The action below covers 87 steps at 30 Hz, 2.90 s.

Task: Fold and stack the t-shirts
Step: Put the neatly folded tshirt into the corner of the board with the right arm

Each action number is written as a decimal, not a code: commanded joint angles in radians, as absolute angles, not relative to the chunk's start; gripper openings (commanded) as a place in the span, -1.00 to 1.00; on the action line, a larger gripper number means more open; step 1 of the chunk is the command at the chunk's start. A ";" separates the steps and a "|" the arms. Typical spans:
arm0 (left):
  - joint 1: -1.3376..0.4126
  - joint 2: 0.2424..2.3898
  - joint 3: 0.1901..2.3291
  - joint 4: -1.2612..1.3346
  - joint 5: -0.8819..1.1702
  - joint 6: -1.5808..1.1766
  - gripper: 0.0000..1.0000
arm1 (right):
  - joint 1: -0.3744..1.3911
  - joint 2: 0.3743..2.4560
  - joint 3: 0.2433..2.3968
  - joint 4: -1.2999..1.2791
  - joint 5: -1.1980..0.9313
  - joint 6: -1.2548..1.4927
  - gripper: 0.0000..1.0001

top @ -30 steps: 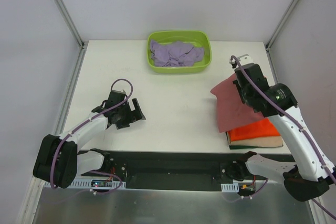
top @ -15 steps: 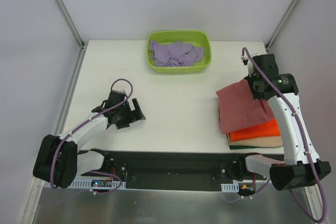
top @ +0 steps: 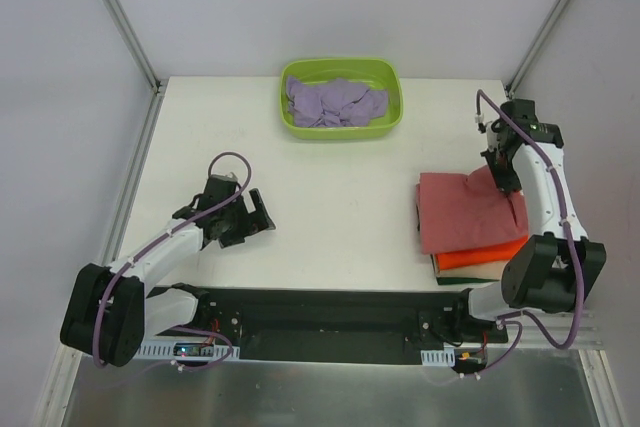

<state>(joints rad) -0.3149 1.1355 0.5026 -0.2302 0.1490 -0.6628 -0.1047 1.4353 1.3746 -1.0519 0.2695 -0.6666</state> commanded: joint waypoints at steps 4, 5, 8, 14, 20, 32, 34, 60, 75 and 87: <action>-0.319 1.098 0.477 -0.267 0.097 -0.667 0.98 | -0.130 1.421 1.233 -0.913 0.554 -0.674 -0.99; -0.319 1.097 0.479 -0.267 0.094 -0.667 0.98 | -0.136 1.408 1.209 -0.887 0.578 -0.672 -0.99; -0.319 1.092 0.477 -0.270 0.101 -0.669 0.98 | -0.166 1.376 1.151 -0.818 0.632 -0.692 -0.99; -0.319 1.080 0.472 -0.273 0.100 -0.669 0.98 | -0.201 1.371 1.108 -0.675 0.669 -0.715 -0.99; -0.319 1.071 0.469 -0.276 0.095 -0.669 0.98 | -0.202 1.384 1.080 -0.611 0.476 -0.752 -0.99; -0.319 1.086 0.476 -0.275 0.089 -0.670 0.98 | -0.199 1.444 1.114 -0.690 0.423 -0.700 0.92; -0.319 1.086 0.476 -0.275 0.087 -0.670 0.98 | -0.186 1.413 1.124 -0.702 0.451 -0.664 0.92; -0.318 1.114 0.483 -0.284 0.086 -0.676 0.98 | 0.426 1.065 0.871 -0.836 0.388 0.044 0.33; -0.318 1.134 0.488 -0.284 0.092 -0.680 0.98 | 0.465 1.169 0.854 -0.937 0.425 0.164 -0.32; -0.318 1.124 0.486 -0.287 0.098 -0.676 0.98 | 0.508 1.072 0.853 -0.973 0.401 0.167 -0.99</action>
